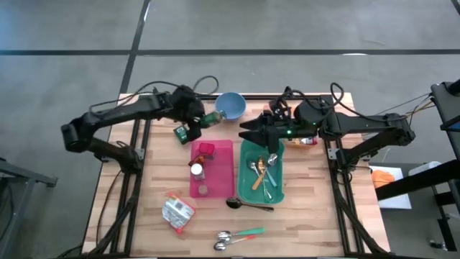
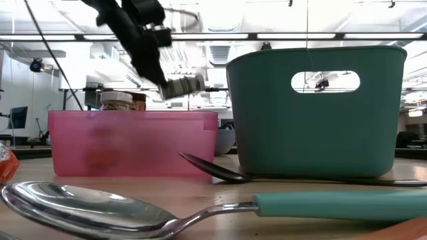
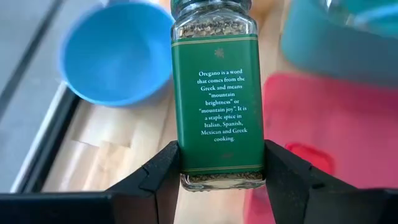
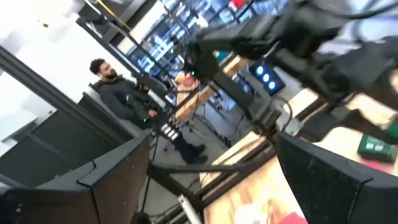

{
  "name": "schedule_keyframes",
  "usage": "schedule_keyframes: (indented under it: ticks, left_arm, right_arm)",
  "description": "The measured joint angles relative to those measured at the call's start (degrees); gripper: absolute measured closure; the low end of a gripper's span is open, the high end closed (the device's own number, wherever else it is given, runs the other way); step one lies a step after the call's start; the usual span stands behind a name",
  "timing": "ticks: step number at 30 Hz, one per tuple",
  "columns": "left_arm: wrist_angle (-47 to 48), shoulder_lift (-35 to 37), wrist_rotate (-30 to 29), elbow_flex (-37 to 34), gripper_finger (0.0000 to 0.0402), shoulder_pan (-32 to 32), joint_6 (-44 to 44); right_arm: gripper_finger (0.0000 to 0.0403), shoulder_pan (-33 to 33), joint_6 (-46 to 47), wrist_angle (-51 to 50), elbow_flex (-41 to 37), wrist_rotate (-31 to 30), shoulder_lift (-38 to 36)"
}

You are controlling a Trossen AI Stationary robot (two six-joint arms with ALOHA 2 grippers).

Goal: Pick & Place Food Item
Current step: Put the green spice bottle into the red bin

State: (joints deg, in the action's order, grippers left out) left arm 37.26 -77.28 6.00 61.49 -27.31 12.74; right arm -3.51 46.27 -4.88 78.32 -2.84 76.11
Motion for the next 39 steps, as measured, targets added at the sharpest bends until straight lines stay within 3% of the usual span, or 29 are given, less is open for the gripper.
schedule_keyframes:
  ticks: [7,14,19,26,39]
  left_arm:
    - [-6.5,9.9,2.3,0.0,0.0225,0.1,-12.6]
    - [-27.1,15.9,12.1,0.0,0.0225,0.8,-29.4]
    - [-42.6,16.5,14.2,0.1,0.0225,3.6,-37.2]
    - [-55.0,13.9,12.7,0.1,0.0225,9.9,-40.3]
    - [-56.8,8.4,10.9,2.4,0.0225,14.6,-41.4]
  right_arm:
    - [0.006,0.0,-4.7,2.8,0.0,-3.3,-1.3]
    - [0.006,0.1,-7.8,4.5,0.0,-5.4,-1.3]
    - [0.006,0.2,-11.5,6.4,0.0,-7.9,-1.2]
    - [0.006,0.2,-16.2,13.5,0.0,-8.7,-0.1]
    - [0.006,0.6,-20.5,14.2,4.2,-12.4,3.0]
